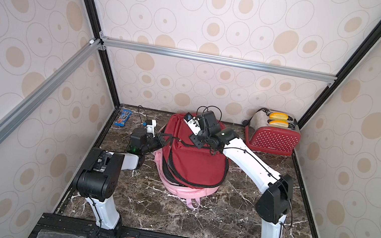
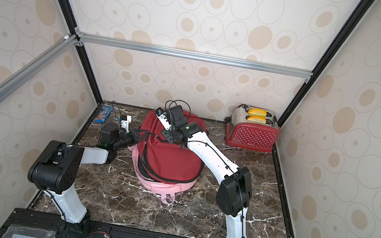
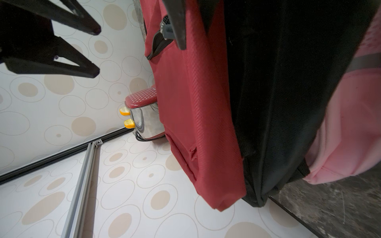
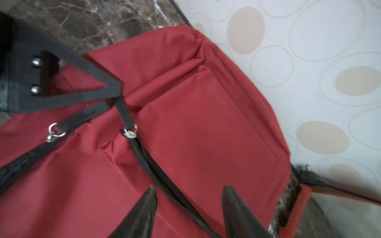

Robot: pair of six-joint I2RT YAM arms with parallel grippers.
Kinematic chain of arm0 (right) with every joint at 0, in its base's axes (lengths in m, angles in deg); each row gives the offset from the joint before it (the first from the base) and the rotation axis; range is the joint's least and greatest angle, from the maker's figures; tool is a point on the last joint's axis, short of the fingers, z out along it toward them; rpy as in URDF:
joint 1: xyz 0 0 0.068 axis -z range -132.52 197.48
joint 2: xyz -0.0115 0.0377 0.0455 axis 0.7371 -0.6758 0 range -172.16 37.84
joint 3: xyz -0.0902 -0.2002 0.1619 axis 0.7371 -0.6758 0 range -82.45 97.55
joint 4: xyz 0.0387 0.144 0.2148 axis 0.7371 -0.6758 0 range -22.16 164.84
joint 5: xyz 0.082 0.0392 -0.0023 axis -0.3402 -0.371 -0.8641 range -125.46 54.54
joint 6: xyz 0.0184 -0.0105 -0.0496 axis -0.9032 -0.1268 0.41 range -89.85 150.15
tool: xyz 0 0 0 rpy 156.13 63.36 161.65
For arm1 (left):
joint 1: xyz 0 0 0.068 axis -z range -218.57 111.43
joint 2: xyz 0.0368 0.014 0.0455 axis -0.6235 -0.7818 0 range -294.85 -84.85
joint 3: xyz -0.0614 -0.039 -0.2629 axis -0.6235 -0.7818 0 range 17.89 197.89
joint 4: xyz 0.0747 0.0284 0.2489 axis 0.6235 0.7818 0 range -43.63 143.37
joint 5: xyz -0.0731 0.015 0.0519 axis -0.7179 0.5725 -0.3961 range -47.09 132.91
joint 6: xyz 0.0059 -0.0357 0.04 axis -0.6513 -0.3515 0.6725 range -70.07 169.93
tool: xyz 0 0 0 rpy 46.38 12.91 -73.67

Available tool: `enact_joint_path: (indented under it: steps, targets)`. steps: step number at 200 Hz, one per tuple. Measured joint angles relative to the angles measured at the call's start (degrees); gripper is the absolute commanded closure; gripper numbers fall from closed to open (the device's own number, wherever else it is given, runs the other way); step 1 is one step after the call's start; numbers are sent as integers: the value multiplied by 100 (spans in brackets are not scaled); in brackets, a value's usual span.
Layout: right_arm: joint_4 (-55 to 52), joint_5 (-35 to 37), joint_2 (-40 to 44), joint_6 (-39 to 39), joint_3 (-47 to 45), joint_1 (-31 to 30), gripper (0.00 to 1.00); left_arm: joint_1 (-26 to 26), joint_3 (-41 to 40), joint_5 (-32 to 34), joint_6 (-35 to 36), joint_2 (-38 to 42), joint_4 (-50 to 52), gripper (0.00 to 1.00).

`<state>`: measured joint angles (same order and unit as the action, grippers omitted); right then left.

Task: Zip up the backpack
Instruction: Zip the zipper on the backpack.

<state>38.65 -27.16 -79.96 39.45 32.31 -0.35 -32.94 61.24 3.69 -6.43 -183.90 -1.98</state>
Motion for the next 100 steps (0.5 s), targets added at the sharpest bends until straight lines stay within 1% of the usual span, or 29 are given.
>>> enact_joint_path:
  steps: [23, 53, 68, 82, 100]
  targets:
    - [-356, -437, -463, 37, 627, 70, 48, 0, 0, 2, 0, 2, 0, 100]
    - [-1019, -1021, -1093, 103, 1937, 131, 51, 4, 0, 4, 2, 7, 2, 100]
    - [-1279, -1298, -1298, 114, 2452, 120, 52, 11, 0, 9, 4, 33, 17, 100]
    - [-1497, -1508, -1375, 133, 2710, 98, 52, 17, 0, 11, 9, 76, 31, 100]
    - [-1738, -1705, -1381, 181, 2785, 70, 53, 26, 0, 11, 20, 111, 37, 100]
